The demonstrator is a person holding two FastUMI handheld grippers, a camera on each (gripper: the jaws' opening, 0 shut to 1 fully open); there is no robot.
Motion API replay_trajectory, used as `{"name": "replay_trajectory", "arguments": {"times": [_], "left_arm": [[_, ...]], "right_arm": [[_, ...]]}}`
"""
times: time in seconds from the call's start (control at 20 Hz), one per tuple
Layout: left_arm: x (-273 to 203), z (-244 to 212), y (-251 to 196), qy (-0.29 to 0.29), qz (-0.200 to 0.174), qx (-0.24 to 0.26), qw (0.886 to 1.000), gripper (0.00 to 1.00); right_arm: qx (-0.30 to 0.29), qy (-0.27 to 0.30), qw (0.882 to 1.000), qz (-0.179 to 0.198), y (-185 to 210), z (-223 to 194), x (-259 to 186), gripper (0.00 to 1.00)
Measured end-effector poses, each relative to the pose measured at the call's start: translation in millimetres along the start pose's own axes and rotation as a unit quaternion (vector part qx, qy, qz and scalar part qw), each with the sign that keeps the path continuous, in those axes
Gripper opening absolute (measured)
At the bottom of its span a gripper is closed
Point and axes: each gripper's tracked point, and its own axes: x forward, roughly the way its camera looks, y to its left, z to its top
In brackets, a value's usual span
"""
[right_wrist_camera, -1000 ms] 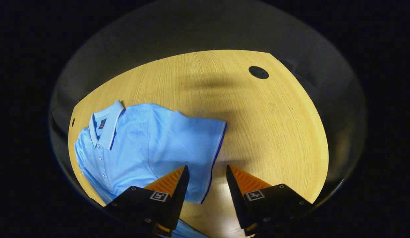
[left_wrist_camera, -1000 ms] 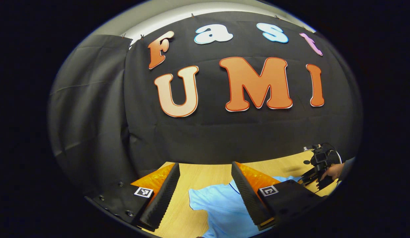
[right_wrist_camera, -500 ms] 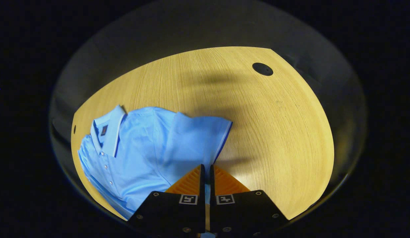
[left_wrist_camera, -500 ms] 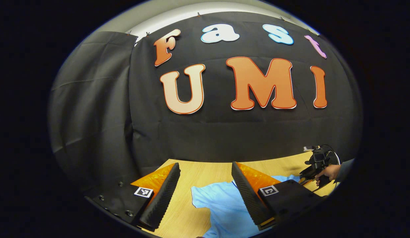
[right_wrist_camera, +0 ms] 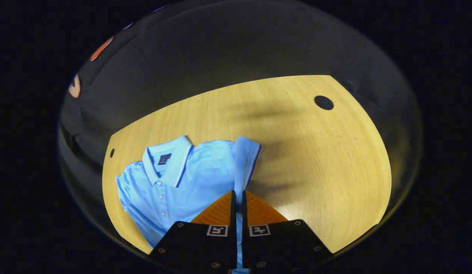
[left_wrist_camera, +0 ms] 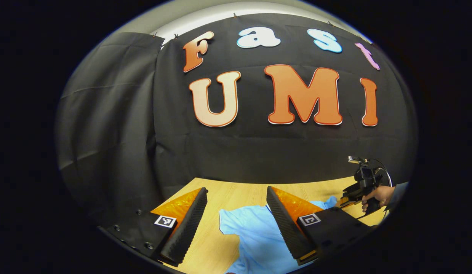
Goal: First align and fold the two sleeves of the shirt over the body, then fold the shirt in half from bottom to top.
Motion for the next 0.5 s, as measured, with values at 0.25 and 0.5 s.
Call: {"name": "replay_trajectory", "arguments": {"times": [0.25,0.5], "left_arm": [[17,-10,3,0.019,-0.008,-0.003,1.000,1.00],[65,-40,1,0.065,-0.085,-0.021,0.994,1.00]], "right_arm": [[-0.034,0.000,0.999,0.029,45,-15,-3,0.06],[-0.002,-0.013,1.000,0.023,74,-16,-2,0.09]]}}
